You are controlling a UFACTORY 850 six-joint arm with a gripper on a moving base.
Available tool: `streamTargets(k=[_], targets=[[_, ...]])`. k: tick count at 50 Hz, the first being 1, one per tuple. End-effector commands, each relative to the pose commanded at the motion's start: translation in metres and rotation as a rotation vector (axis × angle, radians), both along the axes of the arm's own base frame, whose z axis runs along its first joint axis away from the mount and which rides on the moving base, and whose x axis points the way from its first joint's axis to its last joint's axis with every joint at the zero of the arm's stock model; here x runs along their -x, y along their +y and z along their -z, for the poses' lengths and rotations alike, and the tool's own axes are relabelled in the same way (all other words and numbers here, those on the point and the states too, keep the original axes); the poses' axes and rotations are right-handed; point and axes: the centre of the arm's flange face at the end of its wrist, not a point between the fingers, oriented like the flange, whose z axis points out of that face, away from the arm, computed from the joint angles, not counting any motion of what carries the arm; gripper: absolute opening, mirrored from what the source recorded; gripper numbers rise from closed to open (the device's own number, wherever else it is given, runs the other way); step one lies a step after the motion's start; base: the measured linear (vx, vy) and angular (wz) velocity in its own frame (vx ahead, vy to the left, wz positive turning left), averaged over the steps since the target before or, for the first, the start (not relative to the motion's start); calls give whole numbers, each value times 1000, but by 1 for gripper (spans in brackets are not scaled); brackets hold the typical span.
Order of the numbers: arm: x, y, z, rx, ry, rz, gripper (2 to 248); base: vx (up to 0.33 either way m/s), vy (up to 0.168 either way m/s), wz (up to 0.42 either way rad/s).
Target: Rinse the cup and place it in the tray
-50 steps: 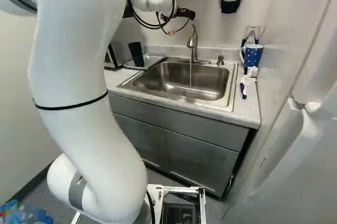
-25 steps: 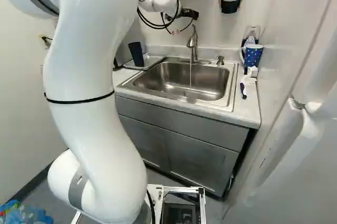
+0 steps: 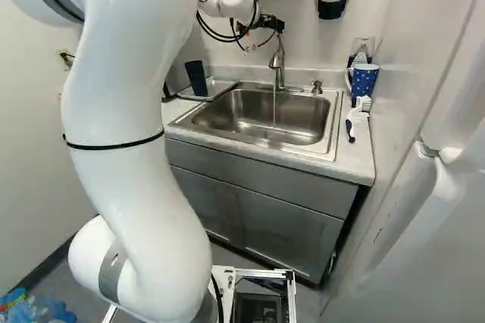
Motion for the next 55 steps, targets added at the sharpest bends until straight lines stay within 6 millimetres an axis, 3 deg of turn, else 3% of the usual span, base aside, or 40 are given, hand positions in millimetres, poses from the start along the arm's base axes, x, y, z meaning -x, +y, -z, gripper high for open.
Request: streamTargets(k=[35, 55], targets=[[19, 5, 3, -13, 60, -2, 247, 0, 0, 0], [19, 5, 3, -13, 62, -2, 247, 0, 0, 0]])
